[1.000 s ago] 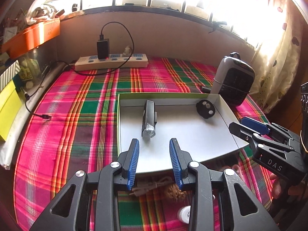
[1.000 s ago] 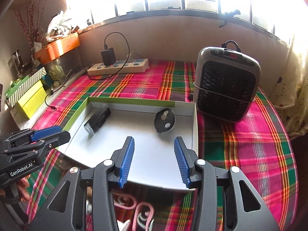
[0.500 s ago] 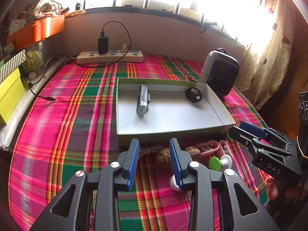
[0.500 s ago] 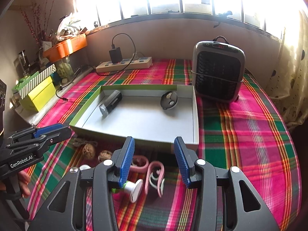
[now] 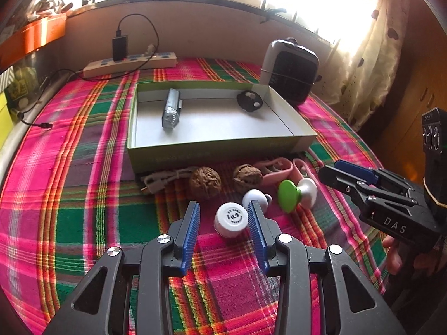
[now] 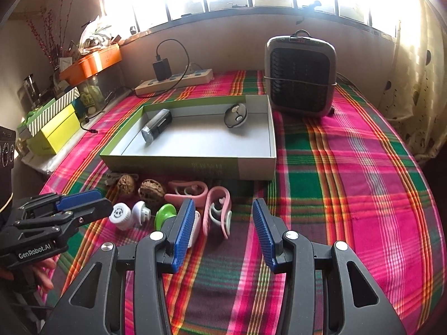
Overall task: Organize objects
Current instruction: 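Withdraw both tools, left toward the white jar, right toward the green spool, then grasp the white round jar with left tool while right tool grasps the green-white spool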
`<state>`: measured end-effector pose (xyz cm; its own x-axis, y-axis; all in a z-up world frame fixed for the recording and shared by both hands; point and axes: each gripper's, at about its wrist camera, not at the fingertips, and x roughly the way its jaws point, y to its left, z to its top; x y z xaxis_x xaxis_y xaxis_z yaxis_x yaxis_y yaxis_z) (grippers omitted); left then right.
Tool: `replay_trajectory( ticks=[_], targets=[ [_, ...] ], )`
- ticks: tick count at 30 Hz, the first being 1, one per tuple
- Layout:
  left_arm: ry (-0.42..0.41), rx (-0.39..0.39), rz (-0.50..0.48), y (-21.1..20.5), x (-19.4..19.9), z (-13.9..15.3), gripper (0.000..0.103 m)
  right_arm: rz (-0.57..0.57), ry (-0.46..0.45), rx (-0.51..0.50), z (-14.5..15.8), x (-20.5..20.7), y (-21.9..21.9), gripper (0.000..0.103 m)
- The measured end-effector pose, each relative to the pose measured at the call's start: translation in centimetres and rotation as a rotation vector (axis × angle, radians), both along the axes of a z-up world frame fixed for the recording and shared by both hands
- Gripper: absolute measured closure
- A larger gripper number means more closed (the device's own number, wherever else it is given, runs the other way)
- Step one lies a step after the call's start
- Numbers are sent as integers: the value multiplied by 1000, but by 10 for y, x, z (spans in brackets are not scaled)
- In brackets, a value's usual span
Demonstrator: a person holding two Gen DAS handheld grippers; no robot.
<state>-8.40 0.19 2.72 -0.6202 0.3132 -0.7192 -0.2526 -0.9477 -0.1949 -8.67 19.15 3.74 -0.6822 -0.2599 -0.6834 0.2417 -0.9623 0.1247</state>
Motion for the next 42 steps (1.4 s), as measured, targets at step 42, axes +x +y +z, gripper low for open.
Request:
replay_trajectory(
  ticks=[42],
  targets=[
    [-26, -56, 57, -15, -9, -18, 77, 46, -54, 2, -6, 6, -43, 52]
  ],
)
